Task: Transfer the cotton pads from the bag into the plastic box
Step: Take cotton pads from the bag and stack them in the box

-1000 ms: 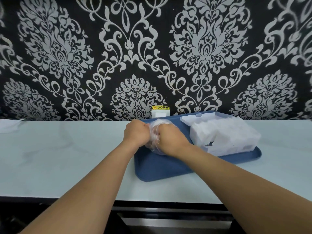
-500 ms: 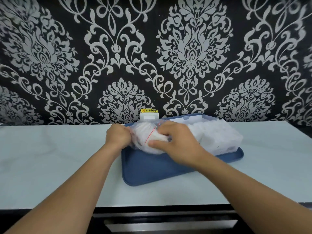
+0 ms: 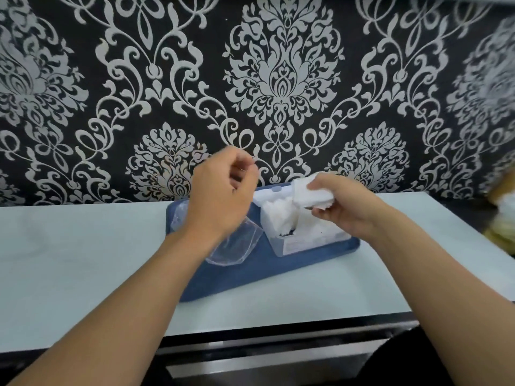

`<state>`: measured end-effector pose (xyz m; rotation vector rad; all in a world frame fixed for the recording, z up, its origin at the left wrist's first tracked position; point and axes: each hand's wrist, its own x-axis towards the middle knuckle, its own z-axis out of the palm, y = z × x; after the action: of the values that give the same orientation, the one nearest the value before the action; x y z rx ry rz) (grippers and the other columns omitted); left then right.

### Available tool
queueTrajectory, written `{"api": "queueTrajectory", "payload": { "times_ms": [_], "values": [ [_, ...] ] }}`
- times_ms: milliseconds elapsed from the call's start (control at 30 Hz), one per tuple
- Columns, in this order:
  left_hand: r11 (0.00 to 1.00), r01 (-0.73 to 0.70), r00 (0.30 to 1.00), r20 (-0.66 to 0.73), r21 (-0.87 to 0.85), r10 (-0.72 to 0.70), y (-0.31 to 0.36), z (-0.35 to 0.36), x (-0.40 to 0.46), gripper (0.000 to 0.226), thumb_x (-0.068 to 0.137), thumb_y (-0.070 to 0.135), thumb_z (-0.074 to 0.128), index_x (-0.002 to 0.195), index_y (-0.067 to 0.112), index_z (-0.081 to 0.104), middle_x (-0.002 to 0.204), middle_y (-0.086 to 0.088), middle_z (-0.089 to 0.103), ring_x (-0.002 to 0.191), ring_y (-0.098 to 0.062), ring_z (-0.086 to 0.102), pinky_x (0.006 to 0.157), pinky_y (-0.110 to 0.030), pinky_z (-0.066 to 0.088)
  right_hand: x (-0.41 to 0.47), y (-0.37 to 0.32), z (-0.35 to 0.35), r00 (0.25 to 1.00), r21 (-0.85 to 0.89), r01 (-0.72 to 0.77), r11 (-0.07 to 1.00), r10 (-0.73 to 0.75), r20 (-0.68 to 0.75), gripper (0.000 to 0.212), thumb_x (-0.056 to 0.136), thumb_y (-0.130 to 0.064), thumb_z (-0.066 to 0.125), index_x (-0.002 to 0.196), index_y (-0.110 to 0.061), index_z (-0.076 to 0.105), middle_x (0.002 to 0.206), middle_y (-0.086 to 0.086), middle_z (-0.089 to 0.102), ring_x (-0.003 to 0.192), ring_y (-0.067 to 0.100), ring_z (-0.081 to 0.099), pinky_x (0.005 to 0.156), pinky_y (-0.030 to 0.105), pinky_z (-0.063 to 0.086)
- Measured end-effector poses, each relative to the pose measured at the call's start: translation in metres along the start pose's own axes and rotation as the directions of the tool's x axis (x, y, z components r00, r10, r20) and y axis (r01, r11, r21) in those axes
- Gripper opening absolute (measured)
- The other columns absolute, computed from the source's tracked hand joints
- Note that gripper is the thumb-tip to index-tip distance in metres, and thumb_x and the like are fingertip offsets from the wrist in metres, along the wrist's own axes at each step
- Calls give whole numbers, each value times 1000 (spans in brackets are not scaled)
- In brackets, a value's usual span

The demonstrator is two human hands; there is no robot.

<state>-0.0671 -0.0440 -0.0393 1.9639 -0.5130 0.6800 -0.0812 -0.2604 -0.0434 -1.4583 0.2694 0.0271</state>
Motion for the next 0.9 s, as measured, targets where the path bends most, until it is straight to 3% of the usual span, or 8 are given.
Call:
{"api": "queueTrajectory", "payload": {
  "times_ms": [100, 233, 333, 433, 600, 700, 767, 900],
  "values": [
    [991, 119, 972, 208, -55, -106, 15, 35, -15, 10, 86, 16, 68, 96, 20, 68, 90, 7, 69, 74, -11, 64, 73, -29, 57, 4, -2, 3, 1000, -168, -1, 986, 4, 14, 10, 81, -11, 66, 90, -9, 69, 77, 7, 68, 65, 18, 65, 50, 23, 47],
    [954, 188, 897, 356, 234, -264, 4, 55, -16, 28, 84, 14, 60, 111, 24, 57, 106, 4, 66, 93, -23, 61, 82, -40, 54, 13, -5, 11, 998, -467, -58, 882, 40, -48, 11, 74, -16, 70, 79, -13, 60, 64, 5, 54, 49, 16, 51, 41, 22, 29],
    [921, 196, 856, 399, 338, -329, 1, 59, -13, 32, 83, 14, 54, 113, 24, 51, 113, -1, 66, 107, -30, 59, 88, -46, 53, 21, -7, 18, 995, -721, -94, 686, 93, -42, 28, 75, -19, 73, 71, -15, 46, 53, 2, 40, 38, 14, 35, 40, 19, 23],
    [903, 148, 820, 460, 404, -341, 1, 63, -13, 29, 82, 16, 54, 110, 23, 50, 110, -2, 66, 105, -30, 59, 86, -47, 54, 26, -6, 27, 996, -889, -66, 454, 86, -30, 28, 74, -24, 75, 66, -12, 51, 45, 2, 46, 37, 16, 40, 42, 20, 29],
    [847, -63, 765, 571, 527, -298, -5, 65, -18, 17, 90, 23, 50, 104, 23, 59, 106, -5, 65, 98, -33, 61, 77, -39, 52, 28, -10, 32, 995, -982, 33, 184, 91, 51, 16, 78, -21, 74, 65, -16, 64, 36, -9, 57, 43, 8, 58, 46, 19, 40],
    [810, -137, 695, 638, 570, -332, -7, 66, -18, 31, 95, 29, 42, 111, 28, 69, 112, -6, 67, 89, -29, 56, 72, -34, 43, 33, -2, 38, 993, -1000, 22, 13, 114, 24, 19, 78, -25, 76, 69, -17, 62, 65, -5, 67, 66, 14, 67, 63, 24, 51],
    [799, -153, 675, 652, 581, -345, -7, 67, -17, 35, 97, 31, 39, 115, 34, 69, 113, -3, 67, 85, -27, 51, 71, -33, 41, 37, 7, 42, 1000, -996, -21, -82, -10, -21, 20, 82, -23, 71, 73, -16, 54, 72, -3, 57, 77, 20, 61, 69, 28, 46],
    [805, -155, 696, 642, 573, -322, -9, 67, -18, 32, 98, 31, 39, 108, 27, 69, 109, -5, 67, 83, -28, 52, 70, -34, 42, 39, 22, 42, 985, -998, -27, -59, -171, -16, 11, 84, -21, 63, 93, -17, 56, 80, -2, 51, 83, 22, 54, 69, 30, 42]
  ]
}}
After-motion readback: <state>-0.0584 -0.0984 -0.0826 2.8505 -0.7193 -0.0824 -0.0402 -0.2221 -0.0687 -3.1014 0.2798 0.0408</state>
